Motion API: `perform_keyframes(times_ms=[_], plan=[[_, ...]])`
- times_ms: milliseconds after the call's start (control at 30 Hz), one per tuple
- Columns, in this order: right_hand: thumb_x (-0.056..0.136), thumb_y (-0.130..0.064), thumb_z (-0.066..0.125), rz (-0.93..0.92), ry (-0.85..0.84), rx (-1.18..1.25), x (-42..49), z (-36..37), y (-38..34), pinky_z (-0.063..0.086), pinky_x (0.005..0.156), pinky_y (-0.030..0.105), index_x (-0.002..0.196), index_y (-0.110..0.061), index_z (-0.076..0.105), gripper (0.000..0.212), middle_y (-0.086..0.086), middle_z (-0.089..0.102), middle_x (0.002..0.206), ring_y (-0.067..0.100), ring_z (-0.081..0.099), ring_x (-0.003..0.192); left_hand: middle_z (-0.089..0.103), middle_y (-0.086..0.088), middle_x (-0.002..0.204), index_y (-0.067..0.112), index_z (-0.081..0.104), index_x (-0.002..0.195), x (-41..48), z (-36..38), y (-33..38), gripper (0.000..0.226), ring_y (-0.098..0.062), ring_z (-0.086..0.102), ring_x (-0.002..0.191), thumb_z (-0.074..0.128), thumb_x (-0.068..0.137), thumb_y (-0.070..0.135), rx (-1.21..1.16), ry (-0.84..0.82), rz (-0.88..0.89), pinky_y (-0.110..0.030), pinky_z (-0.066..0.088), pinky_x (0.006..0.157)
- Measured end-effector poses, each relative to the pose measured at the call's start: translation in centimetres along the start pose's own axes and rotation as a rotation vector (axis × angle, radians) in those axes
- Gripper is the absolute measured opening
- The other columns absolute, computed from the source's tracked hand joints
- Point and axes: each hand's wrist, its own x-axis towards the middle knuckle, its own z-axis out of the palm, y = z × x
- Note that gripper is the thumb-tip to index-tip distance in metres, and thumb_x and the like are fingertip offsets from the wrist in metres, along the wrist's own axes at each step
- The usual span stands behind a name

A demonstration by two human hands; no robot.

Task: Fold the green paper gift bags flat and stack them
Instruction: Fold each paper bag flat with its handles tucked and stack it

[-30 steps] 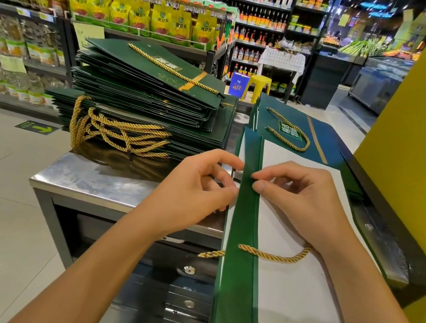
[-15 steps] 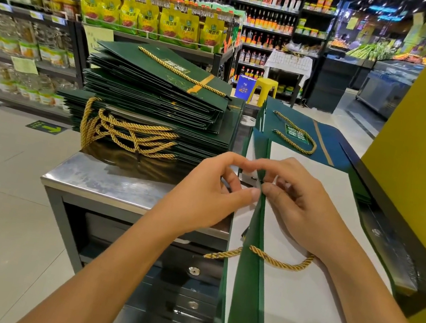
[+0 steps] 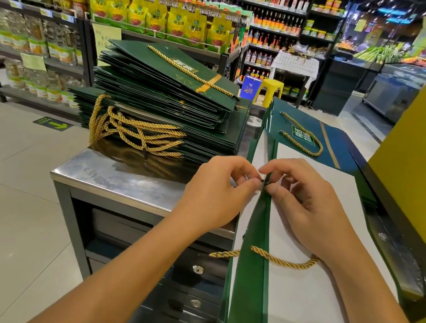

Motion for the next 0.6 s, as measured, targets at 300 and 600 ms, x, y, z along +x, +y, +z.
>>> perform_keyframes(times_ms=[300,600], plan=[[0.097,-0.006,0.062,0.012,0.023,0.028,-0.1,-0.1,0.2,0.044,0.072,0.016,0.117,-0.031,0.065,0.033,-0.007,0.061,0.093,0.017,0.056,0.087,0.06,0.011,0.069,0.021,0.071,0.088,-0.1,-0.8,-0.4,0.006,0.0,0.049,0.055,0.068,0.094,0.021,-0.084,-0.025,-0.031,-0.019,0.044,0.058],[0.097,-0.007,0.063,0.118,0.114,0.203,-0.3,-0.4,-0.1,0.052,0.076,0.034,0.116,-0.028,0.065,0.028,0.002,0.064,0.086,0.023,0.059,0.083,0.075,-0.007,0.09,0.019,0.067,0.096,0.1,-1.3,-0.6,0.026,-0.034,0.071,0.074,0.046,0.098,0.002,-0.166,-0.115,-0.151,-0.048,0.06,0.065]])
